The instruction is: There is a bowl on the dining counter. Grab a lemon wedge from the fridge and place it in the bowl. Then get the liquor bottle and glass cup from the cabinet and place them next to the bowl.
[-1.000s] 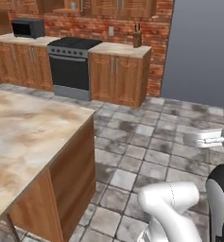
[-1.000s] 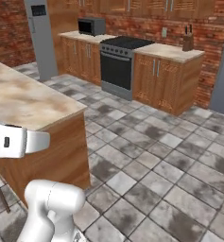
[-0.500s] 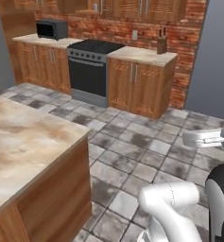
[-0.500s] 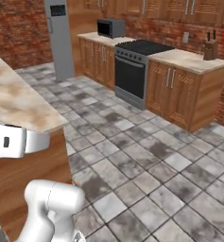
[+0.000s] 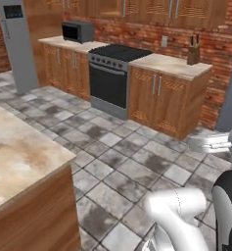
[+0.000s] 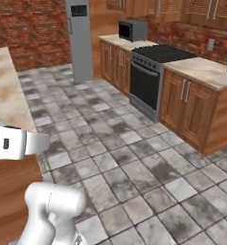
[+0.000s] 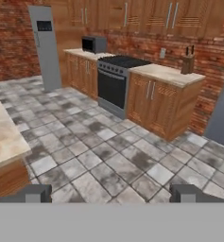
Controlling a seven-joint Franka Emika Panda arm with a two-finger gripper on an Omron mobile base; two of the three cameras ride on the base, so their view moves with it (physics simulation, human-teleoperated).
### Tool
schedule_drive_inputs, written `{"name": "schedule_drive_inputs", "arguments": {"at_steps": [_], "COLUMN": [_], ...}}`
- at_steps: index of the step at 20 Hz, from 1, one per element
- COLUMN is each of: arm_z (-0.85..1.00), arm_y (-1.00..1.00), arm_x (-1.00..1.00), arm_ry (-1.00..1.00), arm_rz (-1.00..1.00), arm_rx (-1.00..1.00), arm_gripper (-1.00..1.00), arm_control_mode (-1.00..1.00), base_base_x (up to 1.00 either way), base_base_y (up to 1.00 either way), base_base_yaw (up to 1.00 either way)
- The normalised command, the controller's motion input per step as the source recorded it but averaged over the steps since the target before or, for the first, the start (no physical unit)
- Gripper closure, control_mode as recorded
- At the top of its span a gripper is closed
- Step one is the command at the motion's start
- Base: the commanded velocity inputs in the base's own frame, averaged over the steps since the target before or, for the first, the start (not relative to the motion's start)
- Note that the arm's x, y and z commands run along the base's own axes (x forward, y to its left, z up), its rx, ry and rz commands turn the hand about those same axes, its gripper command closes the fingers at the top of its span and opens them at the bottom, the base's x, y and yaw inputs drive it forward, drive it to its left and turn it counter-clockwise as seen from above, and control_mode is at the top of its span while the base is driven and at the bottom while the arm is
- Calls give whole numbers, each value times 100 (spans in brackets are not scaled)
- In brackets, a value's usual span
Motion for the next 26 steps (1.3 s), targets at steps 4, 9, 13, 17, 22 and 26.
{"name": "schedule_drive_inputs", "arguments": {"at_steps": [4, 9, 13, 17, 22, 26], "arm_z": [0, 0, 0, 0, 0, 0], "arm_y": [0, 0, 0, 0, 0, 0], "arm_x": [0, 0, 0, 0, 0, 0], "arm_ry": [0, 0, 0, 0, 0, 0], "arm_rz": [0, 0, 0, 0, 0, 0], "arm_rx": [0, 0, 0, 0, 0, 0], "arm_gripper": [-100, -100, -100, -100, -100, -100], "arm_control_mode": [100, 100, 100, 100, 100, 100], "base_base_x": [85, 86, 87, 96, 100, 100], "base_base_y": [-81, -82, -84, -84, -71, -52], "base_base_yaw": [34, 34, 32, 30, 17, 4]}}
